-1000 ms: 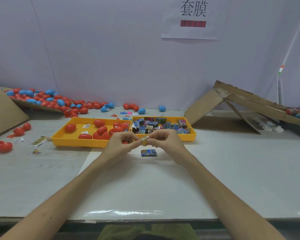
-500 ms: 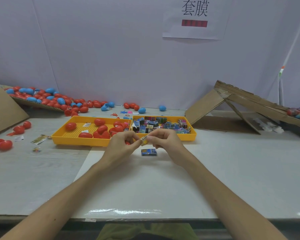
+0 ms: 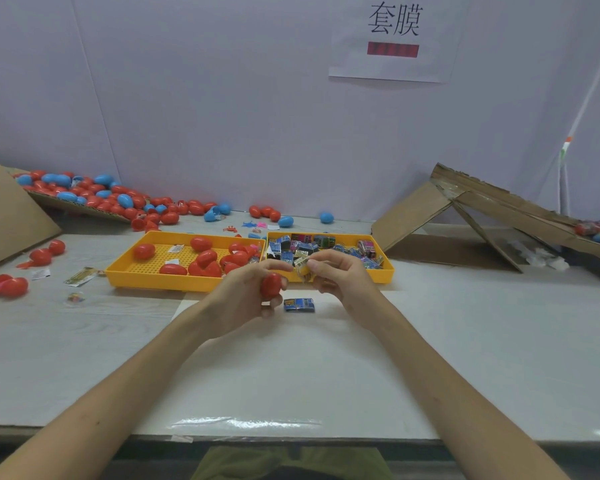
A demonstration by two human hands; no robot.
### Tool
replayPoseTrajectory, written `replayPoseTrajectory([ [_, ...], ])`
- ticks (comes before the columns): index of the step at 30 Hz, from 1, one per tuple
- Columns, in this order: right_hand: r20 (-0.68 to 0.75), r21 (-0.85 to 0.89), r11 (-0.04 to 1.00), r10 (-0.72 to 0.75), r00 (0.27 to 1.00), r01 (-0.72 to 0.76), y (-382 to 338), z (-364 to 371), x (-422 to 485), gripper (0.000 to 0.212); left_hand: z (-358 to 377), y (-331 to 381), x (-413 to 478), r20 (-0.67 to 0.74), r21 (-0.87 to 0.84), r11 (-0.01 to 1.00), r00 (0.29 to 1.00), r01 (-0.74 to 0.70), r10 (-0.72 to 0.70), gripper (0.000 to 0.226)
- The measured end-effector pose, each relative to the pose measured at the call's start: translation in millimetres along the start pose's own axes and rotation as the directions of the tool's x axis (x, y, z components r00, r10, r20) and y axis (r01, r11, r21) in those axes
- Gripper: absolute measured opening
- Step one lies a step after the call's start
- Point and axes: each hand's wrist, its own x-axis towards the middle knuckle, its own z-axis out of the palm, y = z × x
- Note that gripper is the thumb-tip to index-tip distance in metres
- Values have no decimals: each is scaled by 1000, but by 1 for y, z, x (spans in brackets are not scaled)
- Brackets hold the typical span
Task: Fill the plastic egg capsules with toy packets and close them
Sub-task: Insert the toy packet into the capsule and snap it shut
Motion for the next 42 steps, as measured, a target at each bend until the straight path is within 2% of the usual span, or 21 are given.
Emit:
replayPoseTrajectory([
  [3,-30,8,1000,12,999,-12,-1,-1,1,13,-3,-1,1,-6,-77,997,1000,-10,10,35],
  [9,-30,-7,1000,17,999,-18,0,-1,1,16,-7,-3,2,-82,-41,997,995,-58,54,34],
  [14,-37,-19,1000,11,999,-12,0,-2,2,15,-6,-3,0,-61,43,997,995,-70,72,41],
  [19,13,-86,996,-22,1000,23,2,0,-1,21,-4,-4,-1,-62,39,996,995,-81,84,42],
  [28,31,-156,986,-51,998,55,3,0,-1,16,-3,-4,0,-83,87,992,992,-91,98,43],
  [35,-13,-239,958,-167,986,159,2,1,-1,23,-3,-6,1,-75,66,995,994,-74,79,23],
  [39,34,-252,953,-168,985,171,1,2,-3,26,-3,-6,1,-75,55,996,994,-72,76,16],
  [42,92,-256,951,-157,983,176,1,4,-4,23,-2,-6,1,-92,59,995,992,-86,91,18],
])
